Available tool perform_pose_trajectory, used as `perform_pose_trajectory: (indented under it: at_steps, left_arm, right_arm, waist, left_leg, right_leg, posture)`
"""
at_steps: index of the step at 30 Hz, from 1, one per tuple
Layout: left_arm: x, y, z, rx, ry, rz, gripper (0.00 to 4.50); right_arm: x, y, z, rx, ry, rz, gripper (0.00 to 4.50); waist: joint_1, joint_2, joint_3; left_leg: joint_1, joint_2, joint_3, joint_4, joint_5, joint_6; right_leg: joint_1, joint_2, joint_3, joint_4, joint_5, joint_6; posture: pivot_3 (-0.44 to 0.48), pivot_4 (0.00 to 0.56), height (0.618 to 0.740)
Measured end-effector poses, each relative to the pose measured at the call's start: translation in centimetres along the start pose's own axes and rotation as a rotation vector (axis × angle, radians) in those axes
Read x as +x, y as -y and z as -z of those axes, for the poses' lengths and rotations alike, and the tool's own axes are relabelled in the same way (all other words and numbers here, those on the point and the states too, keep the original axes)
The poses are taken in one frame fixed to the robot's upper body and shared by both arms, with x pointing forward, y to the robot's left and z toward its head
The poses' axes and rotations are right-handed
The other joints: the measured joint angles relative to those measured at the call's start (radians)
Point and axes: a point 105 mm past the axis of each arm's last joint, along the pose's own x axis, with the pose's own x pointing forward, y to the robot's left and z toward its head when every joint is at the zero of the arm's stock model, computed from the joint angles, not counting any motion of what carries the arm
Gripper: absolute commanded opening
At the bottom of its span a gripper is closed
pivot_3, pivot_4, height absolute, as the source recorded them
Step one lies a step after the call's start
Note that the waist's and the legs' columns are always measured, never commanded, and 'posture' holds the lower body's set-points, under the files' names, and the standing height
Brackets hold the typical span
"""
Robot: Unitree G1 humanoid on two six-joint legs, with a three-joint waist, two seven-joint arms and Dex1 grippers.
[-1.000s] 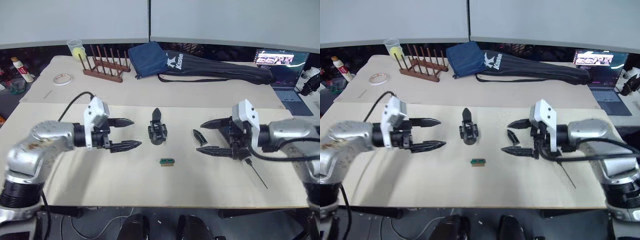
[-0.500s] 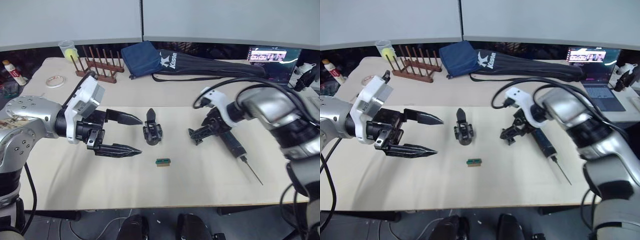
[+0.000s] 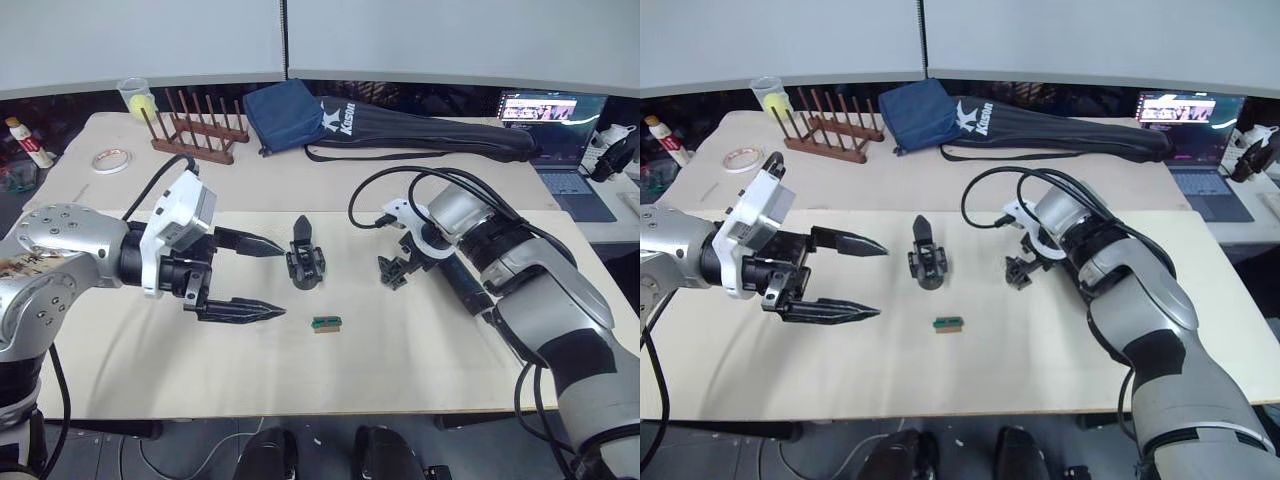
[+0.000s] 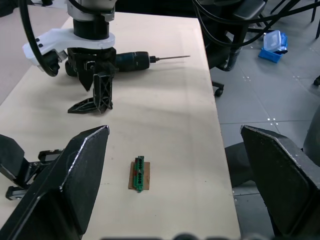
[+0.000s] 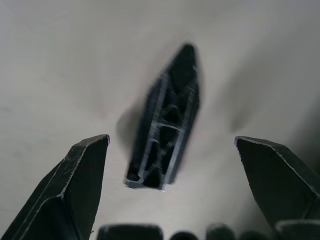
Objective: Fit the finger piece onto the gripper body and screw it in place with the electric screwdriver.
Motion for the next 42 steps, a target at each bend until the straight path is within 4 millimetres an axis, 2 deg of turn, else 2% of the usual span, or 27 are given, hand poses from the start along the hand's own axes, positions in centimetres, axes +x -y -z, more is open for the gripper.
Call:
perform_pose_trajectory:
  at_steps: [4, 10, 11, 14, 16, 19, 22, 26, 29, 33, 41, 42]
  left_arm:
    - [0.0, -0.2, 0.0, 0.001, 0.0, -0.018, 4.5]
    - [-0.1, -1.0, -0.3, -0.006, 0.015, -0.066, 4.5]
    - [-0.1, -1.3, -0.3, -0.021, 0.027, -0.089, 4.5]
    - [0.0, -2.4, -0.1, -0.098, 0.085, -0.168, 4.5]
    - [0.4, -3.1, 0.1, -0.167, 0.151, -0.238, 4.5]
    - [1.9, -4.0, 0.5, -0.337, 0.286, -0.334, 4.5]
    - [2.9, -4.6, 0.4, -0.472, 0.395, -0.402, 4.5]
    - [4.3, -5.3, 0.2, -0.617, 0.518, -0.472, 4.5]
    - [4.5, -6.2, -0.4, -0.653, 0.577, -0.536, 4.5]
    - [4.2, -7.6, -1.3, -0.669, 0.652, -0.595, 4.5]
    - [5.8, -7.1, -1.3, -0.677, 0.626, -0.545, 4.5]
    - [6.0, -7.0, -1.2, -0.683, 0.622, -0.54, 4.24]
  right_arm:
    - [0.4, -0.3, -0.3, -0.032, -0.007, 0.005, 3.35]
    - [0.5, -0.1, -0.3, -0.091, 0.017, -0.009, 1.28]
    - [0.5, 0.1, -0.3, -0.109, 0.044, -0.021, 1.11]
    - [-0.3, 1.0, 0.0, -0.162, 0.145, -0.065, 1.11]
    - [-1.7, 1.3, -0.5, -0.192, 0.275, -0.106, 1.11]
    - [-4.6, 1.4, -1.5, -0.279, 0.529, -0.093, 1.11]
    - [-7.0, 0.0, -2.5, -0.322, 0.724, -0.09, 1.11]
    - [-9.9, -3.7, -3.6, -0.423, 0.956, -0.12, 1.11]
    - [-10.7, -5.8, -3.6, -0.478, 1.03, -0.134, 1.11]
    - [-10.6, -8.2, -2.9, -0.526, 1.076, -0.176, 1.11]
    - [-10.6, -9.7, -2.5, -0.556, 1.098, -0.185, 1.11]
    - [-10.6, -9.8, -2.6, -0.558, 1.098, -0.185, 1.11]
  waist:
    - [-0.005, 0.0, 0.0]
    - [-0.005, 0.0, 0.0]
    - [-0.002, 0.0, 0.0]
    - [0.004, 0.0, 0.0]
    - [0.005, 0.0, 0.0]
    - [0.006, 0.0, 0.0]
    - [0.004, 0.0, 0.0]
    - [0.005, 0.0, 0.0]
    - [0.008, 0.0, 0.0]
    - [0.019, 0.0, 0.0]
    - [0.019, 0.0, 0.0]
    - [0.019, 0.0, 0.0]
  left_leg:
    - [0.0, 0.001, 0.0, 0.0, 0.0, -0.001]
    - [0.0, 0.001, 0.0, 0.0, 0.001, -0.001]
    - [0.0, 0.001, 0.0, 0.0, 0.001, -0.001]
    - [0.0, 0.0, -0.001, 0.0, 0.001, -0.001]
    - [0.0, 0.0, -0.001, 0.0, 0.001, -0.001]
    - [0.001, 0.002, -0.003, 0.001, 0.001, -0.001]
    - [0.003, 0.002, -0.003, 0.0, 0.001, -0.001]
    - [0.006, 0.002, -0.003, 0.0, 0.001, -0.002]
    - [0.009, 0.0, -0.002, 0.0, 0.001, -0.002]
    - [0.011, 0.0, -0.003, 0.0, 0.001, -0.001]
    - [0.012, 0.0, -0.003, 0.0, 0.001, -0.001]
    - [0.012, 0.0, -0.003, 0.0, 0.001, -0.001]
  right_leg:
    - [0.0, 0.001, 0.0, 0.0, 0.0, 0.0]
    - [0.0, 0.001, 0.0, 0.0, 0.0, 0.0]
    - [0.0, 0.001, 0.0, 0.0, 0.0, 0.0]
    - [0.0, 0.001, 0.0, 0.0, 0.0, 0.0]
    - [0.001, 0.001, 0.001, 0.0, 0.0, 0.0]
    - [0.002, 0.001, 0.001, 0.0, 0.0, 0.0]
    - [0.003, 0.001, 0.002, 0.001, 0.0, 0.0]
    - [0.005, 0.001, 0.003, 0.001, 0.0, 0.0]
    - [0.009, 0.001, 0.002, -0.001, 0.0, 0.0]
    - [0.013, 0.001, 0.0, -0.003, 0.0, 0.0]
    - [0.013, 0.001, 0.0, -0.004, 0.0, 0.0]
    - [0.013, 0.001, 0.0, -0.004, 0.0, 0.0]
  posture:
    - [0.0, 0.15, 0.74]
    - [0.0, 0.15, 0.74]
    - [0.0, 0.15, 0.74]
    - [0.0, 0.15, 0.74]
    - [0.0, 0.15, 0.74]
    - [0.0, 0.15, 0.74]
    - [0.0, 0.15, 0.74]
    - [0.0, 0.15, 0.74]
    - [0.0, 0.15, 0.74]
    - [0.0, 0.15, 0.74]
    - [0.0, 0.15, 0.74]
    - [0.0, 0.15, 0.74]
